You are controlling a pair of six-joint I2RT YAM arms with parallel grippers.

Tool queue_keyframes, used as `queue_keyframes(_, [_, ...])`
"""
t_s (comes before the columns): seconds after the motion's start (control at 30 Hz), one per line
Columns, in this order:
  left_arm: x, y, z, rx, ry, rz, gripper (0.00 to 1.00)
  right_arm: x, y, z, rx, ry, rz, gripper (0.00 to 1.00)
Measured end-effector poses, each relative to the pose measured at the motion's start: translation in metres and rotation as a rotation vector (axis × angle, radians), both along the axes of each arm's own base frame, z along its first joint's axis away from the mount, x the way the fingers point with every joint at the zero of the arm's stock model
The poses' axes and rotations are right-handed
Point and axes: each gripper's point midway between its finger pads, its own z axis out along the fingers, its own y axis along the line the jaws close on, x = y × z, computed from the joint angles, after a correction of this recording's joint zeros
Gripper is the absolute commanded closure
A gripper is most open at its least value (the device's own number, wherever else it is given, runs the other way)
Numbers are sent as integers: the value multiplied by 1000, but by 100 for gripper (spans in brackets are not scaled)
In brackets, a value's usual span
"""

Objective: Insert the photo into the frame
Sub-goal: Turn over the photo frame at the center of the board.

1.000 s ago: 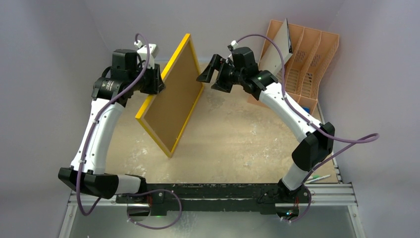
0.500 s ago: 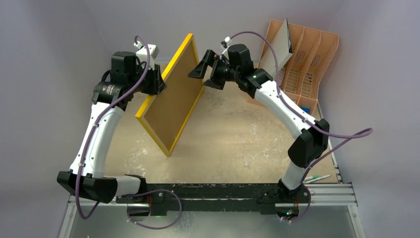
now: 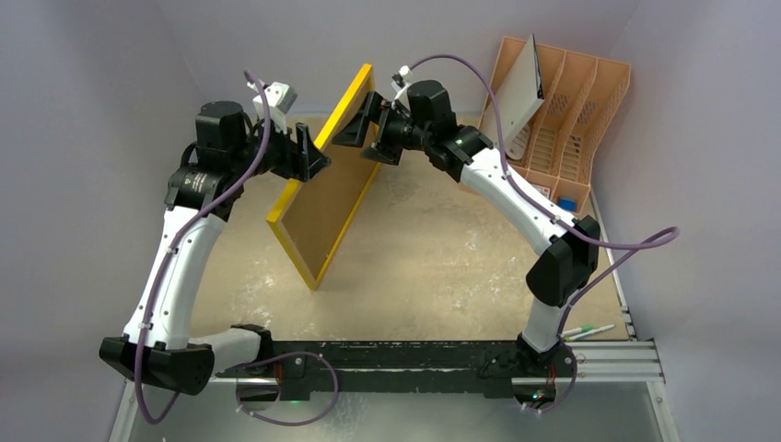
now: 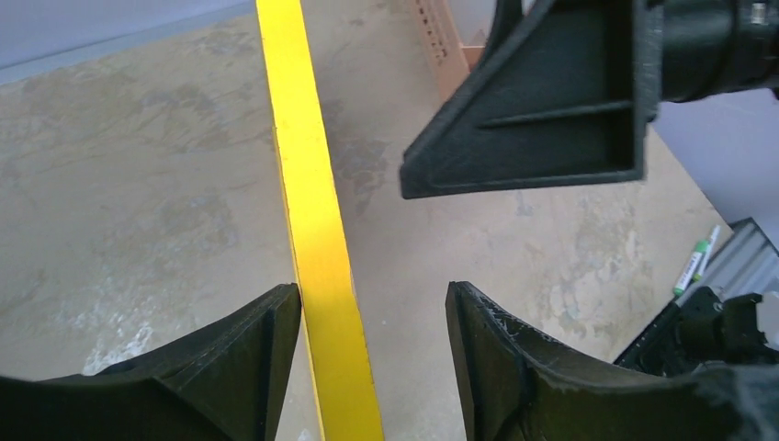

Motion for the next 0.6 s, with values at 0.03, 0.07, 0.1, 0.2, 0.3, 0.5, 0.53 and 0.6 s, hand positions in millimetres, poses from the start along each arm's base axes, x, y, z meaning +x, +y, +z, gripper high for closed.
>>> queue_keyframes(0.03, [-3,-3,2,-12,-5,-19,38,1,0,-1,-1,2,-3,1])
queue_keyframes(0.07, [-5,-5,4,-20,-8,-34,38,1,0,-1,0,4,-7,1])
queue_keyframes(0.1, [-8,-8,5,-31,-11,-52,38,1,0,-1,1,6,-9,1])
queue_keyframes(0.2, [-12,-15,2,-52,-3,-96,38,3,-1,0,5,13,-23,1])
queue_keyframes(0.3, [-17,-20,-5,-72,28,-131,41,4,0,1,15,22,-34,2])
queue_keyframes(0.5, [-26,-34,-11,-133,70,-209,43,6,-3,-5,3,63,-72,13])
queue_keyframes(0.53, [-26,-36,-11,-142,74,-219,43,7,-5,-9,-9,73,-85,14])
queue_keyframes(0.6, [-28,-40,-11,-167,84,-243,43,9,-11,-18,-47,94,-123,20])
